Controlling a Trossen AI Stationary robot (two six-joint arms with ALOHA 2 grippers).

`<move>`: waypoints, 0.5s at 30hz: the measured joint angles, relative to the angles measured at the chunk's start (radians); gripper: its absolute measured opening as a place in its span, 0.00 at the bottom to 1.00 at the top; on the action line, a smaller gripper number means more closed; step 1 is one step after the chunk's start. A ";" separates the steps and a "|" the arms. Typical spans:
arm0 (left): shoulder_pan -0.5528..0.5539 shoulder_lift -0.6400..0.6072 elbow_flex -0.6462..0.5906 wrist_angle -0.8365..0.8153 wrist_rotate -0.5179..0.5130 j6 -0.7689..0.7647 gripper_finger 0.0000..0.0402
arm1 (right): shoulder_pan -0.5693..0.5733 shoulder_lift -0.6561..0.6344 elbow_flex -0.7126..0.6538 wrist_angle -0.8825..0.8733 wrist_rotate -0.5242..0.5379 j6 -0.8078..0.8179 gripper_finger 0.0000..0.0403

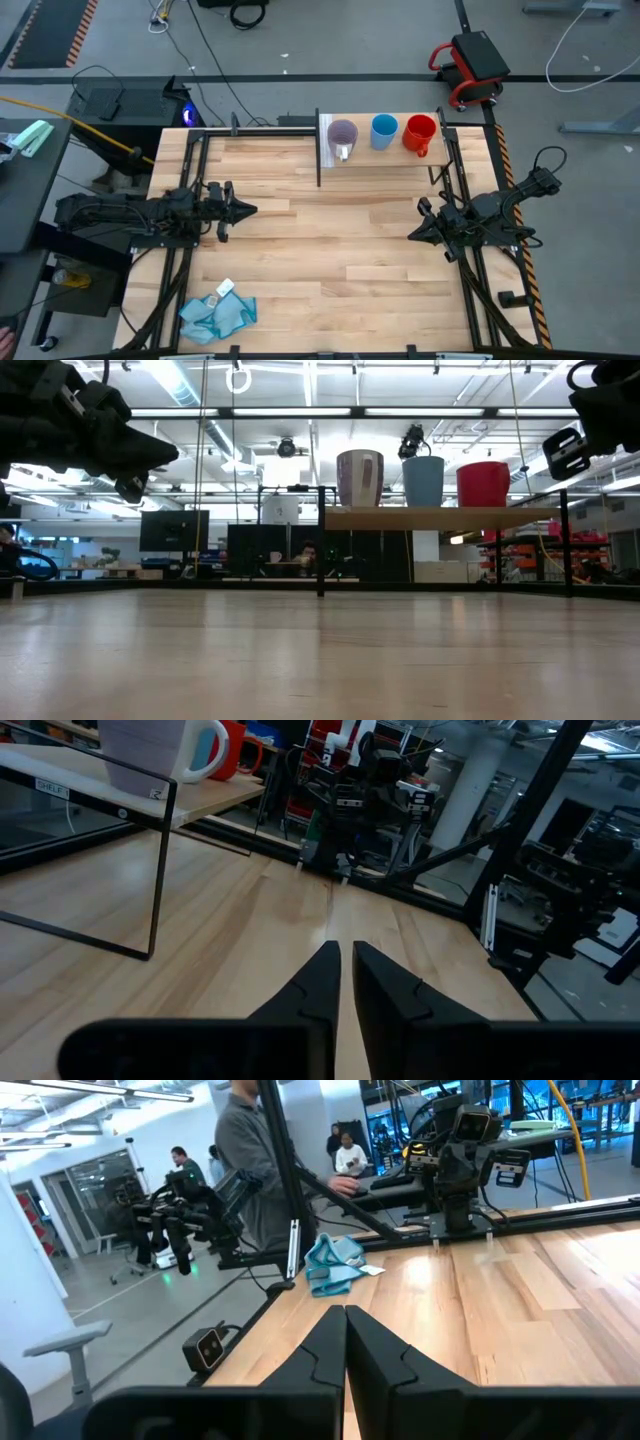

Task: Stack small to large cups/mugs on shelf
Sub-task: Return to Home Position

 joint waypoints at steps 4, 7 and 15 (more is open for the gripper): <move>0.000 0.000 0.000 0.000 0.000 0.000 0.08 | 0.000 0.000 0.000 0.000 0.000 0.000 0.03; 0.000 0.000 0.000 0.000 0.000 0.000 0.07 | 0.000 0.000 0.000 0.000 0.000 0.000 0.03; 0.000 0.000 0.000 0.000 0.000 0.000 0.08 | 0.000 0.000 0.000 0.000 0.000 0.000 0.03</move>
